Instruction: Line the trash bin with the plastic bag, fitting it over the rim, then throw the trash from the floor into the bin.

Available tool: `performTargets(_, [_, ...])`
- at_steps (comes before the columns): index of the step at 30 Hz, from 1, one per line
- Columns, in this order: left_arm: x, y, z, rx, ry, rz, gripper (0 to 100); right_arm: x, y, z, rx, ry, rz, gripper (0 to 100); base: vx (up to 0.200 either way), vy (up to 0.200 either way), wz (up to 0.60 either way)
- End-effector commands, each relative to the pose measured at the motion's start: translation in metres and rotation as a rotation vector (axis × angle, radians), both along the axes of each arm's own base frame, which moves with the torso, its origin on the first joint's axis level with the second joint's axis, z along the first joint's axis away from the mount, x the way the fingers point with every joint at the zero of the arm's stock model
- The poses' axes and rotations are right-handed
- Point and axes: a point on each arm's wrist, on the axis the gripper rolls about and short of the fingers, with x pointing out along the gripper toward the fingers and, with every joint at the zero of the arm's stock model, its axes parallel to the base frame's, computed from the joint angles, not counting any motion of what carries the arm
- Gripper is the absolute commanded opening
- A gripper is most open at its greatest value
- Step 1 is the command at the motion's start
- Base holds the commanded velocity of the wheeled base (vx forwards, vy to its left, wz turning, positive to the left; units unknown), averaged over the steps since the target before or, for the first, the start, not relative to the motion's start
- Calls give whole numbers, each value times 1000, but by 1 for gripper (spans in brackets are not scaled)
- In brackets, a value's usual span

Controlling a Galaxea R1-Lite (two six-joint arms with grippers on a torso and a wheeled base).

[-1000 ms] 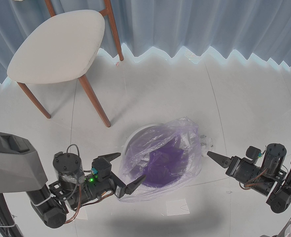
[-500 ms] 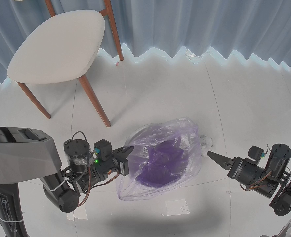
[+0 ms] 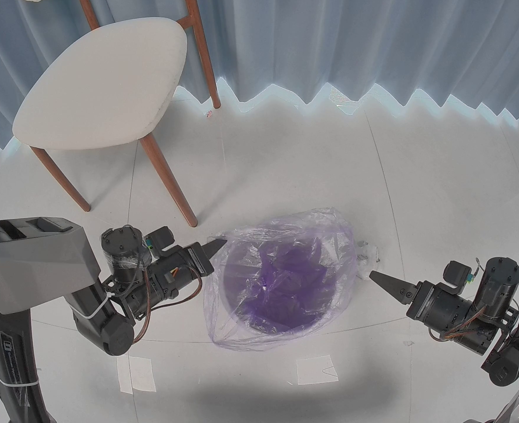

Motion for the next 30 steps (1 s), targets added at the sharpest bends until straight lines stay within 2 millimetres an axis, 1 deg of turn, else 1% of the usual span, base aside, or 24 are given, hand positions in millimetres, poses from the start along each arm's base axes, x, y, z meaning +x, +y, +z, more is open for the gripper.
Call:
performTargets(1, [25,21,-9,-127,81,44,0,2,1,-3,-1,4,-1,100,0,0,0])
performTargets(4, [31,26,-17,-162,120,40,0,3,2,-5,-7,13,1,100,0,0,0])
performTargets(7, [33,25,-23,-186,152,44,0,4,2,-9,-21,21,-1,100,0,0,0])
performTargets(10, [31,21,-22,-184,151,41,0,9,-1,-10,-166,-75,-10,100,0,0,0])
performTargets(12, [29,16,-17,-184,135,34,0,17,-9,-11,-308,-166,-19,100,0,0,0])
performTargets(13, [29,16,-17,-186,135,36,0,18,-10,-11,-325,-180,-18,100,0,0,0])
performTargets(14, [28,14,-10,-196,119,41,0,27,-8,-13,-392,-234,10,100,0,0,0])
performTargets(17, [26,10,-8,-197,117,40,0,40,-1,-13,-398,-283,55,100,0,0,0])
performTargets(20, [25,7,-4,-205,101,75,0,52,0,-16,-427,-336,114,100,0,0,0])
performTargets(24, [24,5,3,-216,79,111,0,56,5,-18,-419,-349,159,100,0,0,0])
performTargets(27, [22,1,3,-214,80,105,0,64,15,-27,-422,-345,183,100,0,0,0])
performTargets(28, [21,1,3,-212,81,103,0,68,16,-29,-423,-347,181,100,0,0,0])
performTargets(30, [21,1,3,-212,81,103,0,68,16,-29,-423,-347,181,100,0,0,0])
